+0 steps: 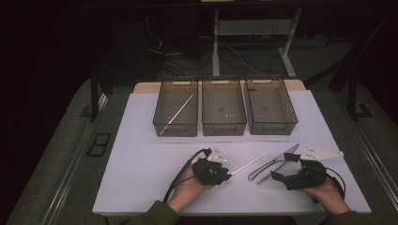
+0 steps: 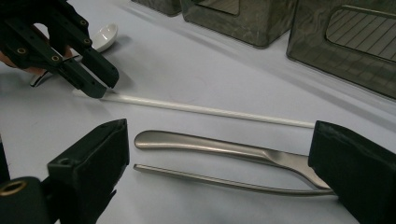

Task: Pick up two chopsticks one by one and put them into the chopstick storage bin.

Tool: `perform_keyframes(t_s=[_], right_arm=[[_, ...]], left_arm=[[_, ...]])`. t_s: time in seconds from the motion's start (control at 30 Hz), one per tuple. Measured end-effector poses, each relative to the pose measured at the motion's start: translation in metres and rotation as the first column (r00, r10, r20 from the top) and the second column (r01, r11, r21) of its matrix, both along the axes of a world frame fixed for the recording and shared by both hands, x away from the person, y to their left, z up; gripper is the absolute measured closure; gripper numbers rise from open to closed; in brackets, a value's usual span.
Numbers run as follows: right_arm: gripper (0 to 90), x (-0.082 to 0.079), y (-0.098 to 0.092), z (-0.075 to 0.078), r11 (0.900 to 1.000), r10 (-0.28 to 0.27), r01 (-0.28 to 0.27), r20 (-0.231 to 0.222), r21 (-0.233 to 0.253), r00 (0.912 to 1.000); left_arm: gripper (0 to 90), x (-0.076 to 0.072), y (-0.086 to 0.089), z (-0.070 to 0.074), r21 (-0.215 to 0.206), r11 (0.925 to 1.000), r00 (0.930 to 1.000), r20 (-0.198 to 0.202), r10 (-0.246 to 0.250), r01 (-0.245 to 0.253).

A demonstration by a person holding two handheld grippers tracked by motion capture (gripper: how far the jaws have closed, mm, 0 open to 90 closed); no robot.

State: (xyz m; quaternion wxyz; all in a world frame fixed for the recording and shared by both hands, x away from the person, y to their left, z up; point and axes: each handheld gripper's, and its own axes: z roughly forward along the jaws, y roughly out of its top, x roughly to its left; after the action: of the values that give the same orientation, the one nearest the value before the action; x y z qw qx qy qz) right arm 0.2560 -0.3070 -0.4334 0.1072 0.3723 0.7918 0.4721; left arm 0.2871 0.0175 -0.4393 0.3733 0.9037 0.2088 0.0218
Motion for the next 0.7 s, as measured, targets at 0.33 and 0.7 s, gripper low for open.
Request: perform_keyframes(t_s=[0.33, 0.7], right_arm=[[5.3, 0.001, 0.000, 0.000, 1.000, -0.001, 0.001, 0.001, 0.000, 1.0000], [5.3, 0.001, 0.000, 0.000, 1.000, -0.002, 0.002, 0.001, 0.001, 1.0000]], left_arm=[[74.7, 0.009, -0.014, -0.004, 0.003, 1.0000, 0.9999, 0.010, -0.002, 0.002], [78.7, 0.010, -0.028, -0.008, 0.000, 0.9996, 0.9996, 0.009, 0.027, -0.027]])
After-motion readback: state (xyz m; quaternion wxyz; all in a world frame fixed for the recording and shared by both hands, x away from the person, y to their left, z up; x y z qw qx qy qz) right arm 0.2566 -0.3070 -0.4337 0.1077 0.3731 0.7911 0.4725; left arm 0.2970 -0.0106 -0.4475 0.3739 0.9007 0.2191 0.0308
